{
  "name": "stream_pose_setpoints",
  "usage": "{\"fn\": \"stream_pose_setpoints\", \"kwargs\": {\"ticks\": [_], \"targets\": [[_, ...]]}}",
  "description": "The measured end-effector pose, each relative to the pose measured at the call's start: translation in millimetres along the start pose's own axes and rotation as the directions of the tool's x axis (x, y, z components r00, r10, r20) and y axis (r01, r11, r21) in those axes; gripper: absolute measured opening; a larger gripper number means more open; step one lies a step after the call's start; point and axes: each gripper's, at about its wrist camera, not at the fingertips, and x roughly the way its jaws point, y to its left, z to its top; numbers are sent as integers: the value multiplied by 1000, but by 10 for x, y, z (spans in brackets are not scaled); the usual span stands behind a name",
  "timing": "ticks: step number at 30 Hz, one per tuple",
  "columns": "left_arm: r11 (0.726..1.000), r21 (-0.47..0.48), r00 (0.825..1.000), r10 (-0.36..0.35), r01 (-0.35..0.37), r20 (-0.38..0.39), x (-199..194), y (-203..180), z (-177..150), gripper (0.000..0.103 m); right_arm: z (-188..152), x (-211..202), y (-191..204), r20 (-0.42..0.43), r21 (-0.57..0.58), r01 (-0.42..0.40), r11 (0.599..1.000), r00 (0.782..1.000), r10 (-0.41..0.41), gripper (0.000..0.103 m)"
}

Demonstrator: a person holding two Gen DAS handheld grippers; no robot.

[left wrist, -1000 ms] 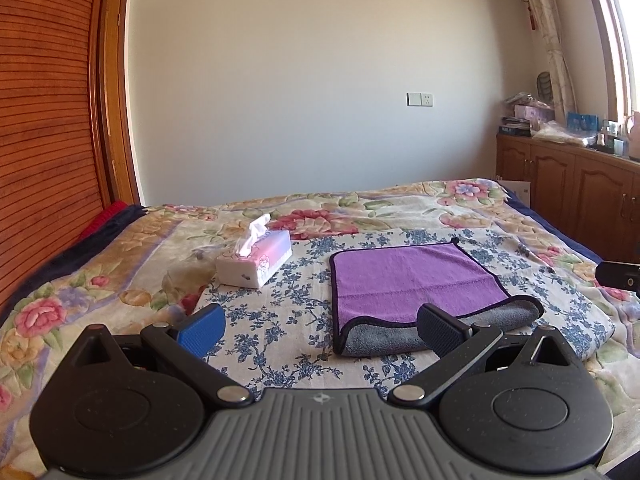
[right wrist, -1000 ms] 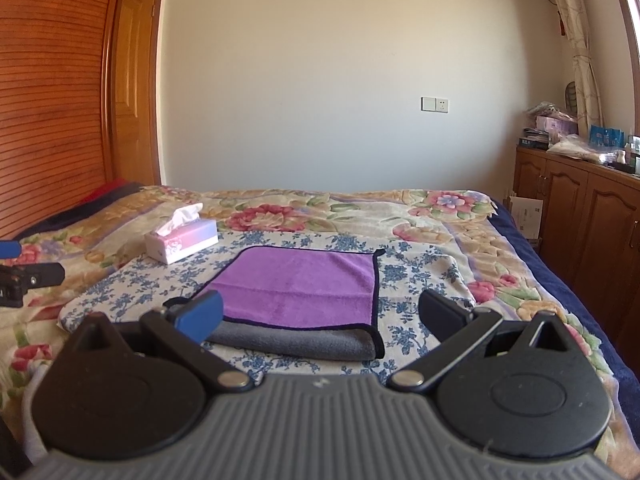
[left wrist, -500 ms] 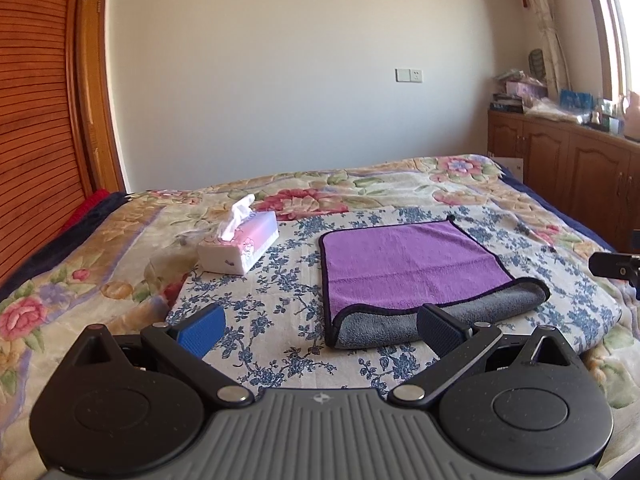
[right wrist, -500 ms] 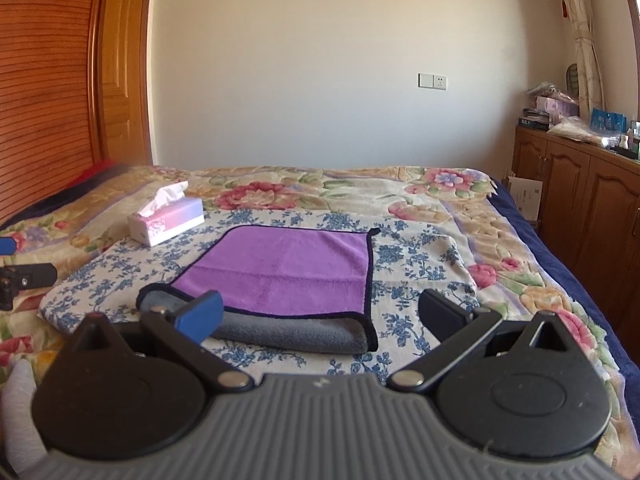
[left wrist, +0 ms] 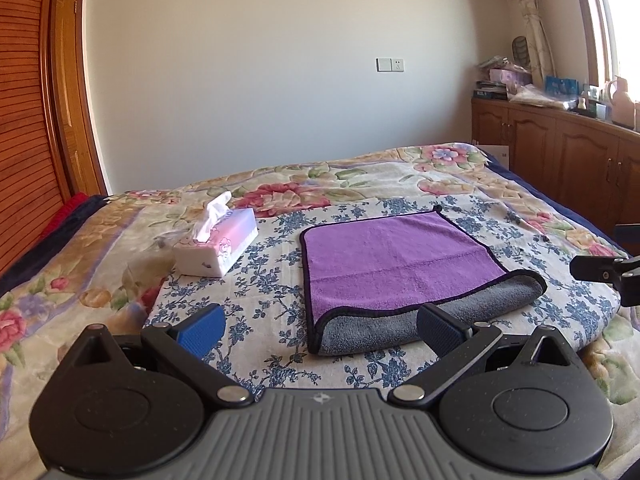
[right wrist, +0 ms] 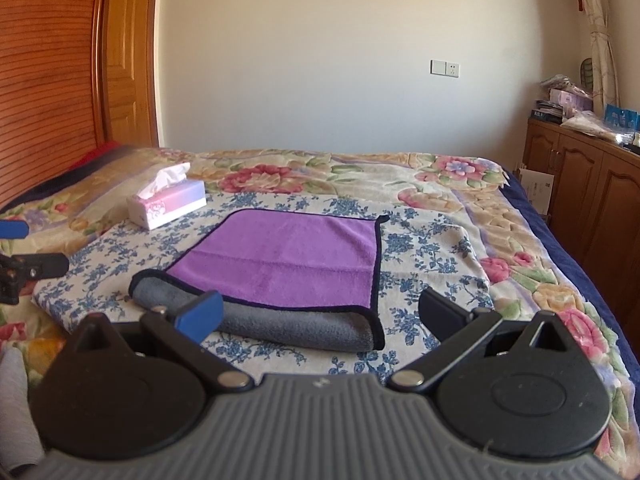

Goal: Fold towel

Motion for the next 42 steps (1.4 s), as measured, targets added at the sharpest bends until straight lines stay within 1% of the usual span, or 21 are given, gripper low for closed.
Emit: {"fn": "stream_pose_setpoints", "kwargs": {"ticks": [5,20,31,36,42], "targets": [[1000,-6,1000,-6,6,-12,133,18,24,103,4,104,-26,-20,-1,-3,1000,1000,3,103],[999,-34,998,-25,23,-59,516,100,36,103,19,390,-46,-77,-21,-53,998,996,51,103],[997,-51,994,-57,53,-94,791,148,29,103,39,641,-142,-115,-5,-66,998,991,65,103],[996,-66,993,-58,51,-101,906,191,38,98,32,739,-193,-138,10,-75,997,987,76,103],[993,-91,992,-81,73,-95,987,233,78,91,16,854,-216,-168,19,-77,997,983,79,103]]}}
